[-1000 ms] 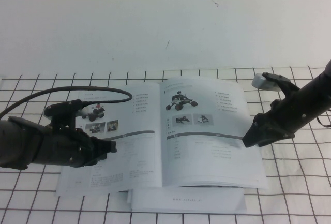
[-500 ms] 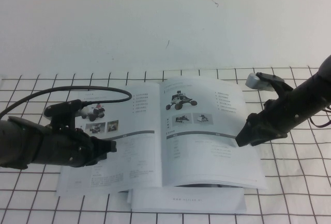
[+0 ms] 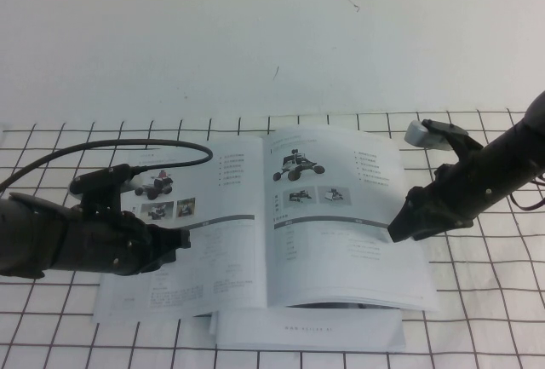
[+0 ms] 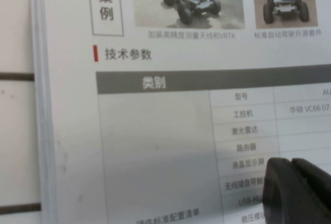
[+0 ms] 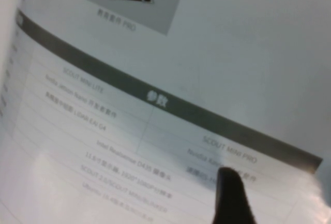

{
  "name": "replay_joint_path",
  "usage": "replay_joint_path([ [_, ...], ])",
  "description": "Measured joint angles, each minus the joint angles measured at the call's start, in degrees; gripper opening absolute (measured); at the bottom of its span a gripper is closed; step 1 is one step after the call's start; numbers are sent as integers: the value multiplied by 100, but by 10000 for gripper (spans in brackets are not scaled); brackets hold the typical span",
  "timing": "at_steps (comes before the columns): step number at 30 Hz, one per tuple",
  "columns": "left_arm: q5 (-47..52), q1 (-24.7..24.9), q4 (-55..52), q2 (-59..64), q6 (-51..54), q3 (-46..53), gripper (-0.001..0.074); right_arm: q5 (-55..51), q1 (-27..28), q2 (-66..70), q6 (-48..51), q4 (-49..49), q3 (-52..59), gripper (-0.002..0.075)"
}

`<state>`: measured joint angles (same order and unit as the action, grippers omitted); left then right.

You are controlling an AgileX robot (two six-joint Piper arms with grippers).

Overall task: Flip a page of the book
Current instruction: Open the closed book

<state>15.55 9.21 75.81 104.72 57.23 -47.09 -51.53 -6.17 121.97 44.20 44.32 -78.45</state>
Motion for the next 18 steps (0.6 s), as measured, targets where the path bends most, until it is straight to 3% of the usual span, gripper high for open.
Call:
replay_joint_path([
  [5,3,0,46,0,22,0,-2,-56,-38,53,71,226,-13,402],
  [18,13,0,86,0,22,-19,-2,-382,-209,174,1103,2135,-13,402],
])
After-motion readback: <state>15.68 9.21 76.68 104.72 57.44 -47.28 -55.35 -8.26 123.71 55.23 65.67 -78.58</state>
